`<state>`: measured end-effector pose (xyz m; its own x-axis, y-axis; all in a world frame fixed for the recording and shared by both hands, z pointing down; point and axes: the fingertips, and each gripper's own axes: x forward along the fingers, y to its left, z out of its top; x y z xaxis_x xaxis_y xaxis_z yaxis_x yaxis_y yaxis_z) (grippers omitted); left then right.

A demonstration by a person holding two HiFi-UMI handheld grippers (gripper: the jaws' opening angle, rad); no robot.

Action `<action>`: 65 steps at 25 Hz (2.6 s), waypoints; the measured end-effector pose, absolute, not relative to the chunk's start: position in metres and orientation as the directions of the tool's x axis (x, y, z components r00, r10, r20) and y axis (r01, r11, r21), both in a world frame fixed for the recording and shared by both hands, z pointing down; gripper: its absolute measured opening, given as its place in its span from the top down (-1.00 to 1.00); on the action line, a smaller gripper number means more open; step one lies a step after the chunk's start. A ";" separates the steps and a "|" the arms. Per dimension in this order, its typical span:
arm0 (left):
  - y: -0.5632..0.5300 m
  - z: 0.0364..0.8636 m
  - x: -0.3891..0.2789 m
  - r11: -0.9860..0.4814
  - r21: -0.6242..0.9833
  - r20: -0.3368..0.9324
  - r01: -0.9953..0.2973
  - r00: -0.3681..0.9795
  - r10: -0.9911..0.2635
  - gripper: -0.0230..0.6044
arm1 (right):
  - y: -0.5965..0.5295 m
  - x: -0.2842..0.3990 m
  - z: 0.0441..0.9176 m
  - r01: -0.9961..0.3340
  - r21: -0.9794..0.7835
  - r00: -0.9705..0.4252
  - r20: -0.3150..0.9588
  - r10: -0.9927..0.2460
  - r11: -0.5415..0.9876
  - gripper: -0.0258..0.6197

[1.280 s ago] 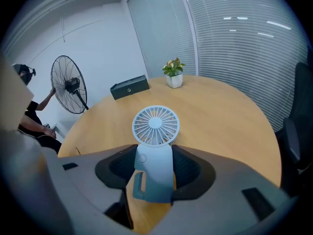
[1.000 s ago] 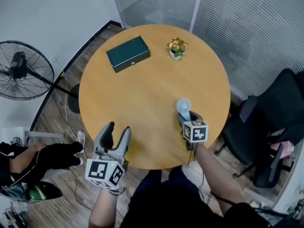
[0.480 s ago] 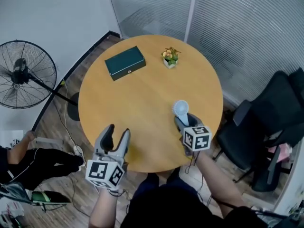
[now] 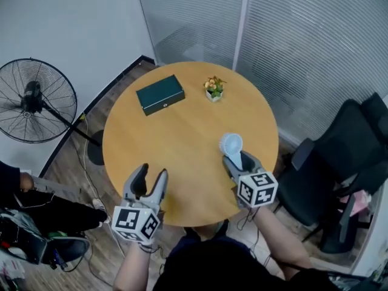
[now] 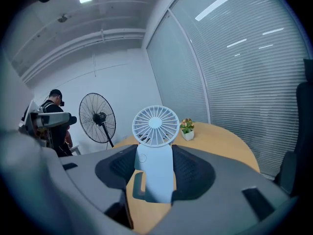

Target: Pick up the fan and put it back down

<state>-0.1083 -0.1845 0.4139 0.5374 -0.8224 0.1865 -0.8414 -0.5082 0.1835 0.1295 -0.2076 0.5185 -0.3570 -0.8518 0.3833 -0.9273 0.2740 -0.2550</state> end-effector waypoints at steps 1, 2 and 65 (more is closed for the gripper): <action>-0.183 0.411 -0.107 -0.508 0.181 0.182 -0.842 0.536 -0.824 0.19 | -0.206 0.130 0.510 -0.926 -0.249 -0.361 0.367 -0.857 0.284 0.24; -0.182 0.409 -0.106 -0.508 0.177 0.177 -0.843 0.534 -0.826 0.19 | -0.204 0.130 0.502 -0.925 -0.242 -0.366 0.350 -0.862 0.294 0.24; -0.224 0.490 -0.329 -0.274 0.258 0.306 -0.927 0.347 -0.886 0.20 | -0.311 -0.149 0.670 -0.826 -0.200 -0.515 0.648 -0.561 0.528 0.24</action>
